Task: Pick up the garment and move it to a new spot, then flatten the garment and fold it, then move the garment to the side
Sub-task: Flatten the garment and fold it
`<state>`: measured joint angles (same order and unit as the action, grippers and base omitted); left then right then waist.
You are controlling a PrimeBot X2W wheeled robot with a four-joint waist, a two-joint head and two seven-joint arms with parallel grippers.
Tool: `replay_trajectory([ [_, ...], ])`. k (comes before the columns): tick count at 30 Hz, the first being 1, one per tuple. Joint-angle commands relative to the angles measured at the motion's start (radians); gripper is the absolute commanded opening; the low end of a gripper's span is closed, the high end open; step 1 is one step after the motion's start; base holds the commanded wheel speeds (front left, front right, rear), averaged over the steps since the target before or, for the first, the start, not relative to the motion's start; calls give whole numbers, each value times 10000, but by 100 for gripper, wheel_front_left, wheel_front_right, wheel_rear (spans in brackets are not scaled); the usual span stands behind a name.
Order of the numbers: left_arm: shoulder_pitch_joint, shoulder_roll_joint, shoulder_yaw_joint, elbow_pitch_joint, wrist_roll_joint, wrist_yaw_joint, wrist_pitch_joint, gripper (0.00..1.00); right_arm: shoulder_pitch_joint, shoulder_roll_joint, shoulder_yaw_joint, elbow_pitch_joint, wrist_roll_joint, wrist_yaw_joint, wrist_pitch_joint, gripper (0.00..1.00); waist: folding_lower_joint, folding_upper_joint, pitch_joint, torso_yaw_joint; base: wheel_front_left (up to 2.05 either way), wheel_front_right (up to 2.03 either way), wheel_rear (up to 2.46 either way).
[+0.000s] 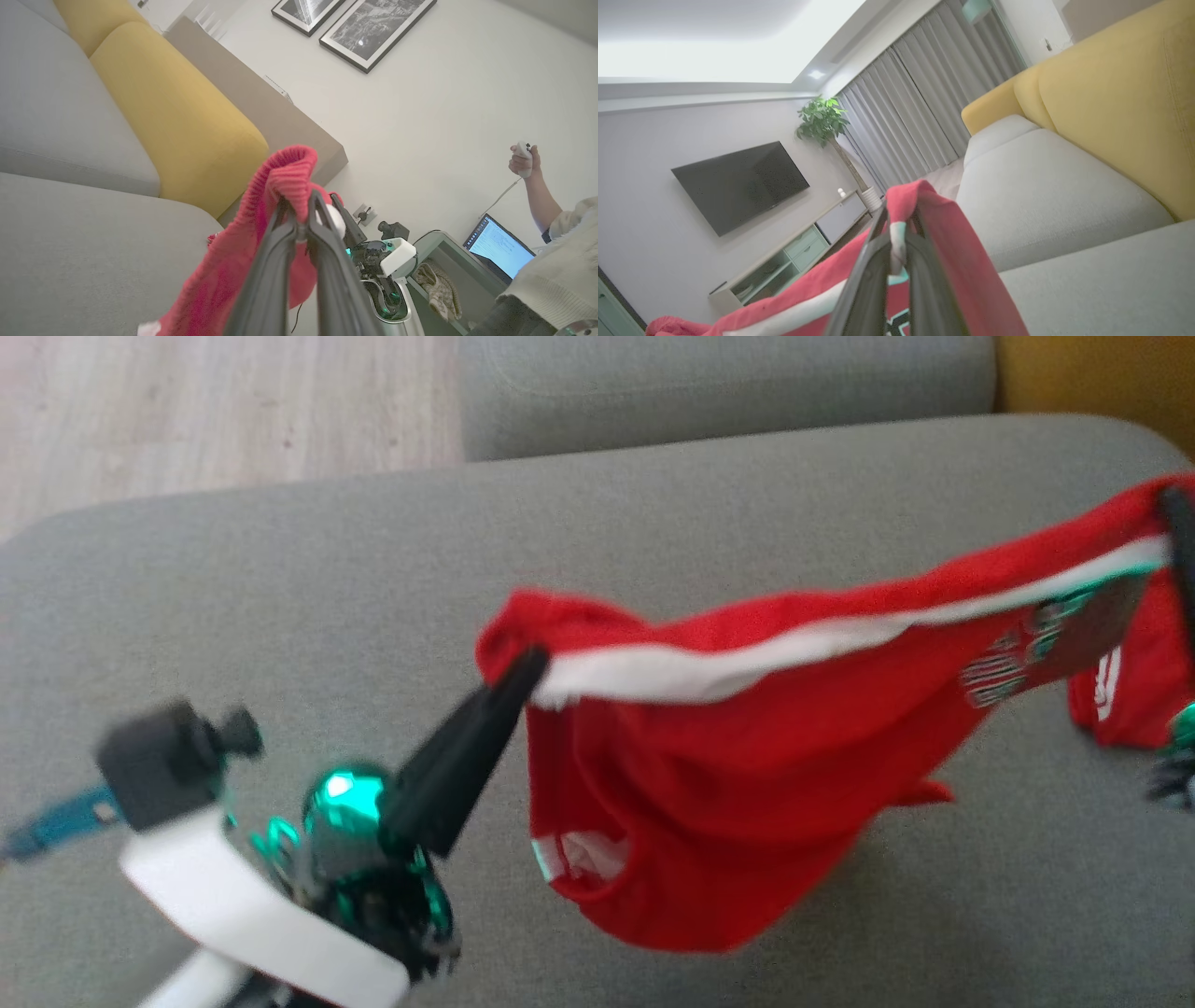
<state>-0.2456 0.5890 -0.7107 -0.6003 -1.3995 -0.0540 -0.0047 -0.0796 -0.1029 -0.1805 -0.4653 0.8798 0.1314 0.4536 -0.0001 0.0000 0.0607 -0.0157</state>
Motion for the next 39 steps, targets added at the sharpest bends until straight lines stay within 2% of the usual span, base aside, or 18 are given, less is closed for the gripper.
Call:
replay_trajectory([
  [1, -1142, 300, 815, -907, -340, 520, 268, 0, -974, 183, -257, -1007, 347, -7, 619, 0, 1, 0, 333, -140, 0, 0, 0],
  [4, -1969, 248, 1197, -1370, -846, 1137, 717, 0, -1727, 403, -736, -1486, 563, -7, 1311, 0, 1, 0, 990, -187, 0, 0, 0],
  [7, -3015, 256, 1652, -1211, -1061, 1793, 1124, 0, -2764, 492, -1054, -1380, 239, -7, 1842, 0, 1, 0, 1939, -216, 0, 0, 0],
  [11, -4661, 262, 2049, 119, -821, 2393, 1599, 0, -4478, 520, -951, -199, -431, -7, 2280, 0, 1, 0, 3327, -223, 0, 0, 0],
  [13, -5766, 159, 2145, 1145, -430, 2484, 1744, 0, -5653, 522, -759, 655, -668, -7, 2194, 0, 1, 0, 4056, -218, 0, 0, 0],
  [16, -7483, -357, 2142, 3184, 313, 2316, 1576, 0, -7508, 523, -377, 2091, -1218, -7, 1558, 0, 1, 0, 4641, -183, 0, 0, 0],
  [20, -9716, -1446, 2071, 5886, 1344, 2071, 770, 0, -9749, 524, -7, 4204, -1519, -7, 101, 0, 1, 0, 5211, -135, 0, 0, 0],
  [24, -10542, -2242, 1797, 8019, 1871, 1480, 24, 0, -10334, 525, 793, 6027, -1422, -7, -1191, 0, 1, 0, 5252, -175, 0, 0, 0],
  [27, -10280, -2448, 1477, 8834, 1887, 1002, -27, 0, -9864, 525, 1385, 6761, -1428, -7, -1685, 0, 1, 0, 5241, -189, 0, 0, 0],
  [32, -8494, -2257, 788, 9260, 1771, 379, 97, 0, -7918, 526, 1706, 7256, -1656, -7, -2092, 0, 1, 0, 4749, -132, 0, 0, 0],
  [33, -8494, -2257, 788, 9260, 1771, 379, 97, 0, -7918, 526, 1706, 7256, -1656, -7, -2092, 0, 1, 0, 4749, -132, 0, 0, 0],
  [39, -5413, -1697, 120, 8158, 1207, 167, 265, 0, -5064, 526, 1403, 6582, -2091, -7, -2024, 0, 1, 0, 4065, -112, 0, 0, 0],
])
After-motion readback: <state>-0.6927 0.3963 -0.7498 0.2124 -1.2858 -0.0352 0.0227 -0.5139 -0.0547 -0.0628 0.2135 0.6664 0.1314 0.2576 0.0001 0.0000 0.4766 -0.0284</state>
